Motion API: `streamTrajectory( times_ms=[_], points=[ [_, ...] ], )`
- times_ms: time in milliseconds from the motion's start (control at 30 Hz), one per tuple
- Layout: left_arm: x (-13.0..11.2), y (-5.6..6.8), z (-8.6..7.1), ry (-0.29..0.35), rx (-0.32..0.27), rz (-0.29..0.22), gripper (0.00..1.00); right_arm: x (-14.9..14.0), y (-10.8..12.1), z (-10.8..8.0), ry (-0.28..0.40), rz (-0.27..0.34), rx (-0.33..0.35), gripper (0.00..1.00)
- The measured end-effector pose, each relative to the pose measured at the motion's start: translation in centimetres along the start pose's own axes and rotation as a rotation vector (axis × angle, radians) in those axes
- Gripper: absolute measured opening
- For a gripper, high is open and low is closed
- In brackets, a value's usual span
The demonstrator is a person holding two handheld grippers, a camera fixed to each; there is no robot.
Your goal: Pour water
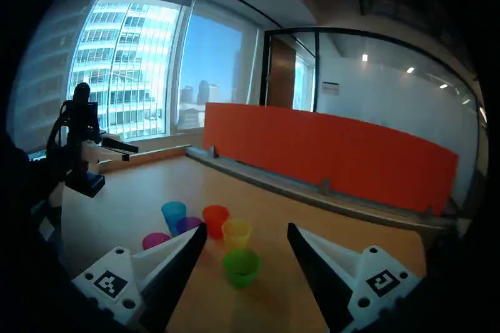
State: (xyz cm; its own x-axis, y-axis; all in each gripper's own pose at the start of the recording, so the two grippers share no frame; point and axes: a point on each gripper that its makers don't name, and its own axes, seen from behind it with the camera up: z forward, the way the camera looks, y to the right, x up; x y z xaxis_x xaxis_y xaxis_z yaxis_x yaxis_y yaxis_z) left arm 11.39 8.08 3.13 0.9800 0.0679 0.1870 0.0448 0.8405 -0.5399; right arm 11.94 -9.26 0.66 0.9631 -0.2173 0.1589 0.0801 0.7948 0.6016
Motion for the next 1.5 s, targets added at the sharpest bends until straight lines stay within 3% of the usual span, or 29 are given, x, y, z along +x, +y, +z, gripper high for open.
streamTrajectory(
  times_ms=[367,867,1500],
  points=[
    [-3.1,-0.5,1.0,-0.057,-0.003,0.011,0.86,-2.3,-0.1,1.4,-0.035,0.010,0.019,1.00],
    [-7.8,-0.3,2.5,-0.154,-0.038,0.032,0.86,-5.7,-0.6,3.4,-0.101,0.010,0.042,1.00],
    [-12.5,-1.0,4.4,-0.263,-0.042,0.035,0.86,-9.4,-0.9,4.8,-0.162,0.013,0.054,1.00]
  ],
)
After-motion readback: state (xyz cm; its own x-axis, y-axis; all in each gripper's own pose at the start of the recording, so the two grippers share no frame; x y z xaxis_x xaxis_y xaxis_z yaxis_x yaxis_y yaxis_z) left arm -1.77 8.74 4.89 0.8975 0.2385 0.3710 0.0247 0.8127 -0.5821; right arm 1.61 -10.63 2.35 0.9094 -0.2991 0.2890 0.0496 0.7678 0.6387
